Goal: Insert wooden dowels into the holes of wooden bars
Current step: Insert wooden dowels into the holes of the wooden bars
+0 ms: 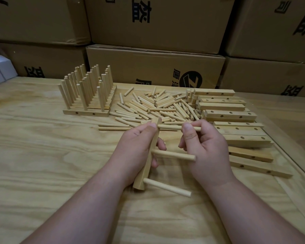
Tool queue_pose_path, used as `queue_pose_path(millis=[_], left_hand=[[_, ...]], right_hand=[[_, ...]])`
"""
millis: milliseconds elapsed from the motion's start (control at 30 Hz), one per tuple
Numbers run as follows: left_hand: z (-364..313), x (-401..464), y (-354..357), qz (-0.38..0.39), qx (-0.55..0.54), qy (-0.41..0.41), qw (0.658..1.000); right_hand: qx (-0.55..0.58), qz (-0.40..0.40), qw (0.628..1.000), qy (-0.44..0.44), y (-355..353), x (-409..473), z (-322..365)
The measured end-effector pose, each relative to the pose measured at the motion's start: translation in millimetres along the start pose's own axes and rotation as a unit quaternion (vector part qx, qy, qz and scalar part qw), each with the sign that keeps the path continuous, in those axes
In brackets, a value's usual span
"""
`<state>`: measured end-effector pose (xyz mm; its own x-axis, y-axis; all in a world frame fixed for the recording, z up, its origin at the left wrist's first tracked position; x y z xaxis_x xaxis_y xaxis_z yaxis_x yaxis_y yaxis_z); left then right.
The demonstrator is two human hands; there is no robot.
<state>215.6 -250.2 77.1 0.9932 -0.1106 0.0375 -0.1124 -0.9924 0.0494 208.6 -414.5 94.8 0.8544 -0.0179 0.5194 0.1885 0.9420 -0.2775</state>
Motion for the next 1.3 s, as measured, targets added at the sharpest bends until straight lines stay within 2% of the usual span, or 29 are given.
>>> queue_pose_path(millis=[800, 867, 967, 1133, 1300], left_hand=[[3, 3, -4, 0.013, 0.003, 0.016, 1.0], [4, 4, -4, 0.014, 0.002, 0.009, 1.0], [7, 6, 0, 0.026, -0.001, 0.001, 1.0], [8, 4, 5, 0.041, -0.014, -0.003, 0.999], [7, 4, 6, 0.034, -0.002, -0.01, 0.999]], right_hand=[[-0.021, 0.038, 0.999, 0.024, -4, 2, -2], [0.027, 0.042, 0.997, 0.055, -2, 1, -5], [0.171, 0.038, 0.977, 0.119, 1, -1, -12], [0.303, 0.074, 0.943, 0.116, 6, 1, -15], [0.273, 0.11, 0.951, 0.089, 6, 1, -13]])
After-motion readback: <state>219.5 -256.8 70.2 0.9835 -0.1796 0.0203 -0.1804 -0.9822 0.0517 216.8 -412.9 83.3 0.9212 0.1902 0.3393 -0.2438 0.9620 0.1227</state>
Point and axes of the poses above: each hand's wrist, its own x-axis towards the middle knuckle, its own y-axis out of the palm, z = x × y, the point moved 4 cm from there along x, towards the middle knuckle, and after that the axes turned 4 degrees about z, right-handed, at the moved point
